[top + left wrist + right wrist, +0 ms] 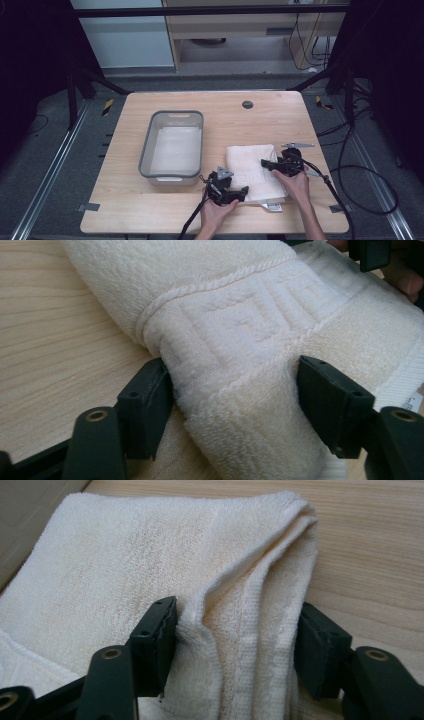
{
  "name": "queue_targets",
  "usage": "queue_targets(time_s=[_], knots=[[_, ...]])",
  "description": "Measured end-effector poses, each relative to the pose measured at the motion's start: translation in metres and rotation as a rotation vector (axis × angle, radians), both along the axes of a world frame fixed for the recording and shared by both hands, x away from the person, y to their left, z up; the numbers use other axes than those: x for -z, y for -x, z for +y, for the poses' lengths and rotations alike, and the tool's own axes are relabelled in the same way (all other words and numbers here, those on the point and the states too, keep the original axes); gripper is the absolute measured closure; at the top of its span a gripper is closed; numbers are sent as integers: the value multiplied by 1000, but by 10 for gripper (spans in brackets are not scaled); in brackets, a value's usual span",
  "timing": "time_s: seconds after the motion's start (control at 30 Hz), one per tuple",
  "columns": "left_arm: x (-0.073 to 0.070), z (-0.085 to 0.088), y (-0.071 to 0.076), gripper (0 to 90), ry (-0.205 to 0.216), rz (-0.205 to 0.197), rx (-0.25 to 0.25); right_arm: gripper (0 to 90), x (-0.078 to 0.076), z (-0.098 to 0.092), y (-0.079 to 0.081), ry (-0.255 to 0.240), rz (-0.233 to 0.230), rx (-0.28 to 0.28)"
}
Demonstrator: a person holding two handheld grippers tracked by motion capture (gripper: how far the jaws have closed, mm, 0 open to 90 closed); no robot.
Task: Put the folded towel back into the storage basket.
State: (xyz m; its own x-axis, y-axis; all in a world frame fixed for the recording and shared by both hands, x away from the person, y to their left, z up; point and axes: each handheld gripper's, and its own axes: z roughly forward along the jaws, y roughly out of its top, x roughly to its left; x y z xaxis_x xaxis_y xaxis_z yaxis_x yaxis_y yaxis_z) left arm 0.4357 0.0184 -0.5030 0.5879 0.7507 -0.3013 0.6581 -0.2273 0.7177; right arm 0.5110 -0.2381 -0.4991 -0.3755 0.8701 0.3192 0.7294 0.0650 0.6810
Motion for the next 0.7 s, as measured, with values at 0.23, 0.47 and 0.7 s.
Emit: queue_targets(time_s=[0.23, 0.47, 0.7], knots=[[0, 0, -1, 436, 21, 29, 2, 516, 2, -2, 0, -54, 21, -7], [-4, 0, -1, 598, 36, 14, -2, 616, 0, -2, 1, -82, 30, -16], [-7, 3, -2, 663, 64, 17, 2, 650, -4, -2, 4, -78, 15, -4]])
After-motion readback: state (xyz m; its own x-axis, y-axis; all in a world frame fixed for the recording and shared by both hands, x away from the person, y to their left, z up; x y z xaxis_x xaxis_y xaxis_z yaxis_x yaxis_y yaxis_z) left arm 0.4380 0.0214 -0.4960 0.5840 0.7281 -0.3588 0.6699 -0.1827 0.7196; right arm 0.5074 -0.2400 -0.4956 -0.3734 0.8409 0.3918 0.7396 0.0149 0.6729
